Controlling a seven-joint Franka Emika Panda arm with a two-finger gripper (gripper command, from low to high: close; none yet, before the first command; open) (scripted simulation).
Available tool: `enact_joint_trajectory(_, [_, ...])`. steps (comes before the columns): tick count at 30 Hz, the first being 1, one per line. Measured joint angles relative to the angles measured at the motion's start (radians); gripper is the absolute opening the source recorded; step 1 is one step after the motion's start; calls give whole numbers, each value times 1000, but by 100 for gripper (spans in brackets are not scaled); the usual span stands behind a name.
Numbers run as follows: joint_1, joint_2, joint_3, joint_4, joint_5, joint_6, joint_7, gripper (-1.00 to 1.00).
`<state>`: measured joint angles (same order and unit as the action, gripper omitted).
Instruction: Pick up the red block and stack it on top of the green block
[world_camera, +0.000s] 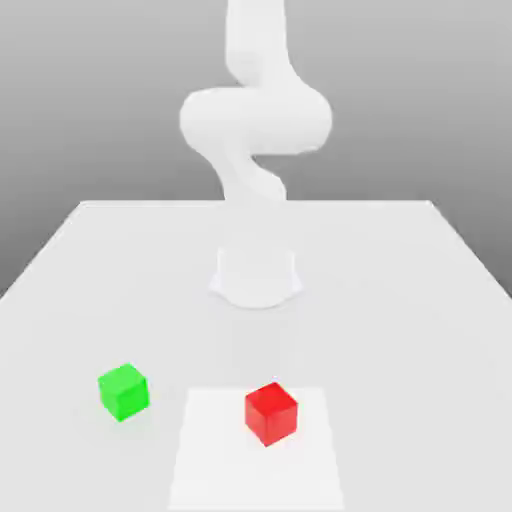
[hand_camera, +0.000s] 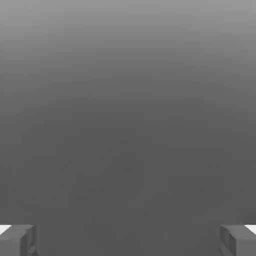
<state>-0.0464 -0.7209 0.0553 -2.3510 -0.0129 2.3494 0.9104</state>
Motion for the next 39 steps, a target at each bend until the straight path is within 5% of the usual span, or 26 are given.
enact_joint_trajectory(8, [-155, 297, 173, -180, -44, 177, 399, 0])
enact_joint_trajectory(17, [-233, 611, 259, -374, -49, 370, 800, 0])
enact_joint_trajectory(21, [-222, 724, 263, -435, -6, 452, 902, 0])
enact_joint_trajectory(30, [-138, 935, 129, -409, -205, 621, 1064, 0])
enact_joint_trajectory(31, [-119, 959, 104, -406, -228, 641, 1079, -100])
enact_joint_trajectory(39, [-125, 949, 113, -407, -218, 635, 1073, -100])
